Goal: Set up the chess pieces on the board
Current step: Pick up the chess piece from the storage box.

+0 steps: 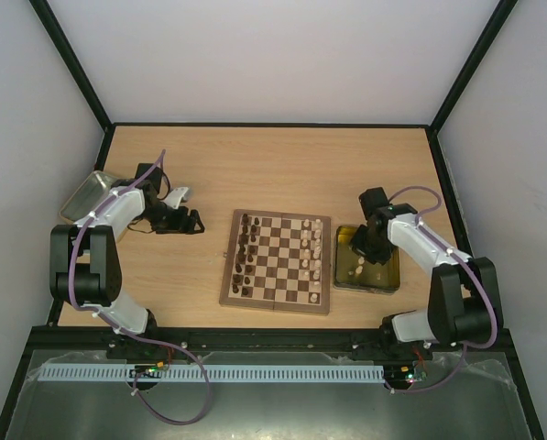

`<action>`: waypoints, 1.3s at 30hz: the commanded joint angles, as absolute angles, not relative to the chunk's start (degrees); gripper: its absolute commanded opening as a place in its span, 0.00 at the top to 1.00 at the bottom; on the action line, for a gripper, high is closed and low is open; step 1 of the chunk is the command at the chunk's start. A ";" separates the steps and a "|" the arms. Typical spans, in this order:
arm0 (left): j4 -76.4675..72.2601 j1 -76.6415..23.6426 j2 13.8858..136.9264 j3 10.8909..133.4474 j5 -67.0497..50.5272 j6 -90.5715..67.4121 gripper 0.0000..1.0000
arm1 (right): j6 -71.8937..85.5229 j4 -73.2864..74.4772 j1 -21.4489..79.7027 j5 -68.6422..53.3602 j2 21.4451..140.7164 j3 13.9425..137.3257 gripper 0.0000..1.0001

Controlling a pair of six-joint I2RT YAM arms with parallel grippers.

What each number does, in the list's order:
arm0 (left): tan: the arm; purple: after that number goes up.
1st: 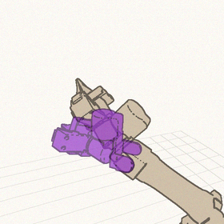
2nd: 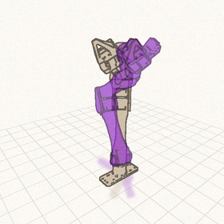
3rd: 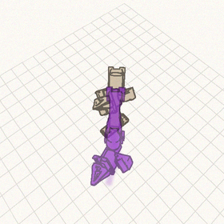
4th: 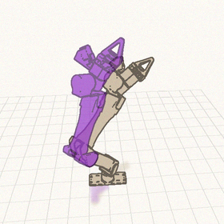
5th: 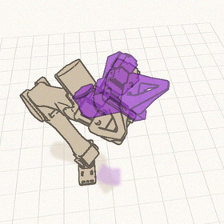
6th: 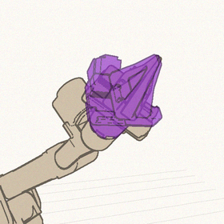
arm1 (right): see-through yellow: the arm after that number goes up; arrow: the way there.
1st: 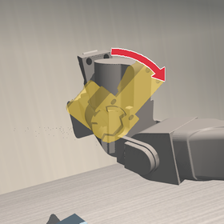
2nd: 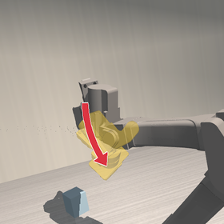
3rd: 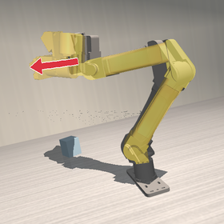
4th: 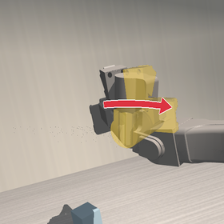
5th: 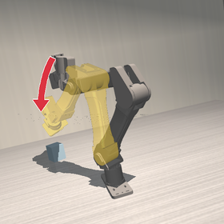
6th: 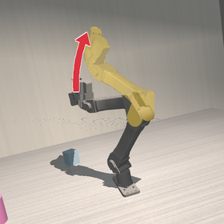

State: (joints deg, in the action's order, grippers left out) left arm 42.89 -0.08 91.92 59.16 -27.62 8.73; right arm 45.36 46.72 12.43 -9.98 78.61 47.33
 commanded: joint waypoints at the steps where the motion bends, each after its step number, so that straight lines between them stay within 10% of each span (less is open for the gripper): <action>1: 43.50 -0.09 91.54 58.77 -27.33 8.53 0.15 | 44.23 44.56 11.38 -10.60 80.06 46.19 0.79; 15: 43.52 -0.09 92.02 58.77 -27.60 8.71 0.15 | 42.21 44.26 9.25 -10.81 81.65 45.34 0.98; 39: 43.59 -0.09 92.44 58.75 -28.08 8.88 0.15 | 44.10 62.63 23.27 -8.52 76.94 65.13 0.98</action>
State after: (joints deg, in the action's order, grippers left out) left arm 42.89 -0.08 92.12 59.16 -27.46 8.71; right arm 41.12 56.60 18.39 -9.87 77.54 58.46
